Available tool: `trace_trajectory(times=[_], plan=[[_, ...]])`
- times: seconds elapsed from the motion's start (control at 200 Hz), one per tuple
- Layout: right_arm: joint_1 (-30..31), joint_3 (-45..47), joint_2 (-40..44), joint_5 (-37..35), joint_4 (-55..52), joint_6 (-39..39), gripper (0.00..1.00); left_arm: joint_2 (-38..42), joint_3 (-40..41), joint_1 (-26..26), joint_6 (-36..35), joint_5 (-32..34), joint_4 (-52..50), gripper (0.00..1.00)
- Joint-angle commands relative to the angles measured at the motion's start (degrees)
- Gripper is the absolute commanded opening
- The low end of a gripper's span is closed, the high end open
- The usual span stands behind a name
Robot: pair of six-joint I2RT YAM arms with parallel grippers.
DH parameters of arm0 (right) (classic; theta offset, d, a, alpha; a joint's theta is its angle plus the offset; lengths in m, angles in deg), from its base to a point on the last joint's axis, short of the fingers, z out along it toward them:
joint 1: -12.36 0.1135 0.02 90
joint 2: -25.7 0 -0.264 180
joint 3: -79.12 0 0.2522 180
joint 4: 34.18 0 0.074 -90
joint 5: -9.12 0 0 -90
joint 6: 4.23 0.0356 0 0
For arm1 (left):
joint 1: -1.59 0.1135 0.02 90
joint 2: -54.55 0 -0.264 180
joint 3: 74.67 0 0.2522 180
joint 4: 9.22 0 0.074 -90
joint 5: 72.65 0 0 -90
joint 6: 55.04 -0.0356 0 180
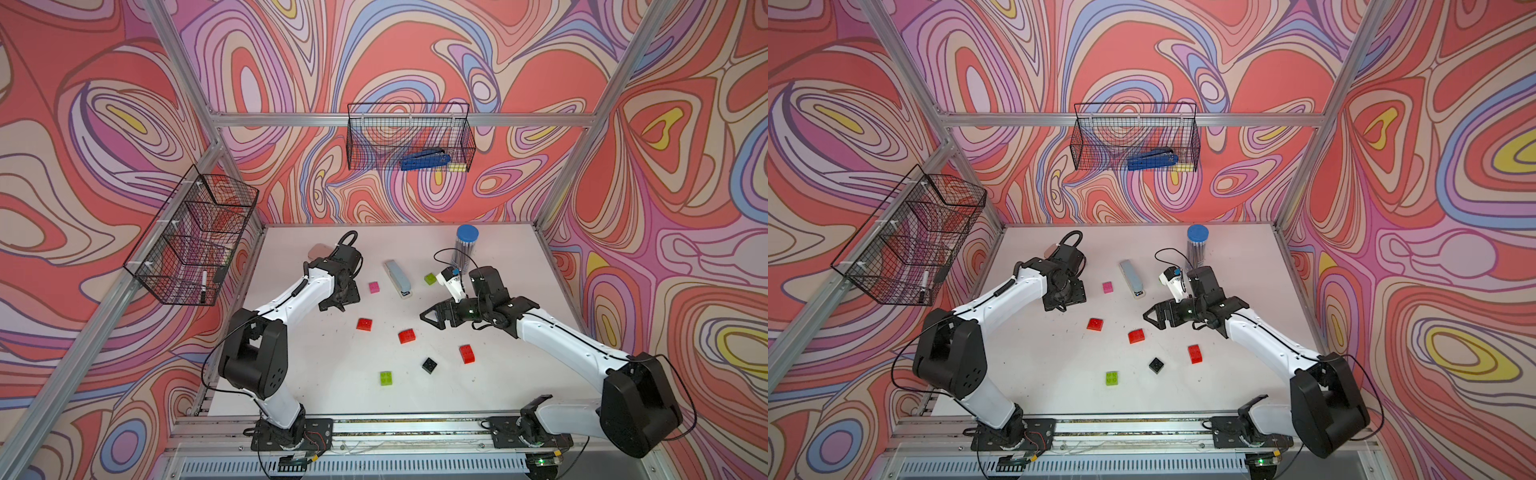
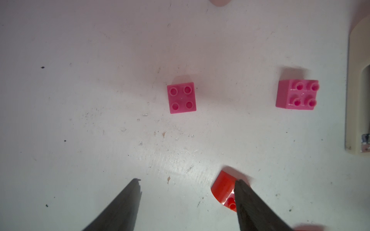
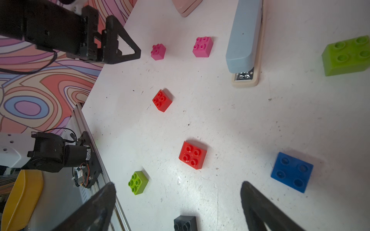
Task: Assemble the letter s with lego
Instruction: Pick up the lego brick from the center of the board.
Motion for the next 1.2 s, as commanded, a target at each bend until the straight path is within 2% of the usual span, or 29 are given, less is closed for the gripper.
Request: trace_trajectory(times=[0.0,0.175,0.331,0.576,0.701,0.997,1.197], plan=[[1.34,-2.18,-1.37,-1.23,2.53,2.33,0.98,-2.24,0.73,2.48,-6.45,-1.55,4.02,0.75],[3.89,-4.26,-4.05,-2.40,4.52,3.78,0.97,-5.14,-0.06,3.86,-9.19,-2.45,6.02,0.75],[5.68,-6.12,-6.69,-3.24,5.32,4.19,0.97,-7.17,-0.13,5.92,-10.21,-5.82,8.48,0.72],[6.94,-8.24,-9.77,-3.46,5.40,3.34,0.97,-11.00,-2.25,6.33,-10.62,-3.75,8.21,0.67],[6.94,-8.51,-10.16,-3.70,5.27,3.07,0.97,-12.28,-2.77,6.56,-10.51,-5.05,9.00,0.64],[6.94,-8.20,-11.12,-3.67,4.76,2.65,0.97,-14.70,-4.54,6.89,-10.69,-4.43,8.01,0.50],[6.94,-7.85,-12.00,-2.97,5.59,3.02,0.97,-15.07,-4.55,7.37,-10.70,-4.35,8.12,0.45]])
